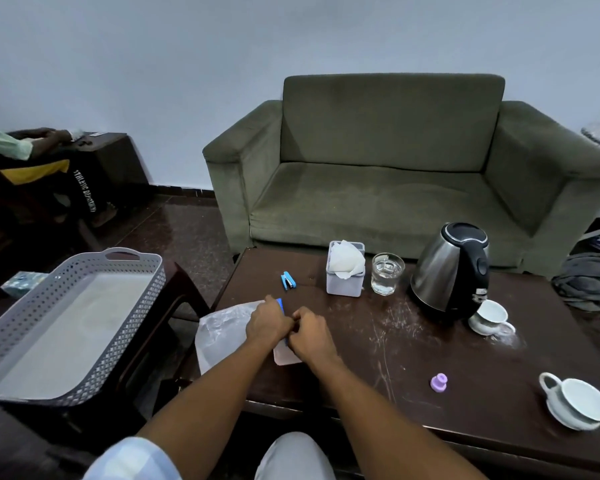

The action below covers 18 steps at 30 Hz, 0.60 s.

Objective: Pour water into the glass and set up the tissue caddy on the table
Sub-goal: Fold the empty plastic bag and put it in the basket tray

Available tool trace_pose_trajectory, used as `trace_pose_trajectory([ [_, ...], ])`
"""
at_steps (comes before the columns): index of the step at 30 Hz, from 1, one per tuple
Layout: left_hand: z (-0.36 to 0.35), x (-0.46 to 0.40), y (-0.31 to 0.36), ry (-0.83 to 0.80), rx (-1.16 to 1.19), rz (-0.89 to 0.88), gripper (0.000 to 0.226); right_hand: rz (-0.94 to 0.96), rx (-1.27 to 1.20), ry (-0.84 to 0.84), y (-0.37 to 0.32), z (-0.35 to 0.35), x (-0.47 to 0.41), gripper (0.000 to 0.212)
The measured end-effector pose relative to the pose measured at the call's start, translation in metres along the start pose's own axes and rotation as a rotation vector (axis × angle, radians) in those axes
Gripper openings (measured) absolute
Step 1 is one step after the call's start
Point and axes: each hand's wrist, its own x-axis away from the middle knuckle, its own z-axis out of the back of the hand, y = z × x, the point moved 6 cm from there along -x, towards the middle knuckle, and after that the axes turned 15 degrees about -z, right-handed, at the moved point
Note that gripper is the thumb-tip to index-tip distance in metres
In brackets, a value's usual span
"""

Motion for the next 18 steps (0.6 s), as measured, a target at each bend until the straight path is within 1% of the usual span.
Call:
trace_pose_trajectory([
  [4,0.016,0.003,0.002,0.046,0.041,-0.047,0.041,-0.049,-0.121,-0.005,0.004,0.002,0.002,0.026],
  [7,0.039,0.006,0.001,0.143,0.164,-0.032,0.034,-0.050,-0.251,-0.046,-0.001,0.005,0.006,0.029],
  [9,0.054,0.006,0.005,0.209,0.311,-0.018,0.034,-0.034,-0.304,-0.039,-0.009,0.010,0.006,0.034],
  [11,0.077,0.009,0.013,0.288,0.475,-0.020,0.036,0.007,-0.384,0.014,-0.024,0.026,0.010,0.035],
  [13,0.104,0.015,0.025,0.368,0.569,-0.034,0.039,0.037,-0.476,0.062,-0.042,0.052,0.016,0.037],
  [15,0.128,0.021,0.042,0.427,0.659,-0.074,0.045,0.061,-0.543,0.065,-0.061,0.082,0.025,0.038],
  [18,0.155,0.034,0.073,0.447,0.832,-0.156,0.050,0.198,-0.579,0.091,-0.089,0.132,0.045,0.021],
])
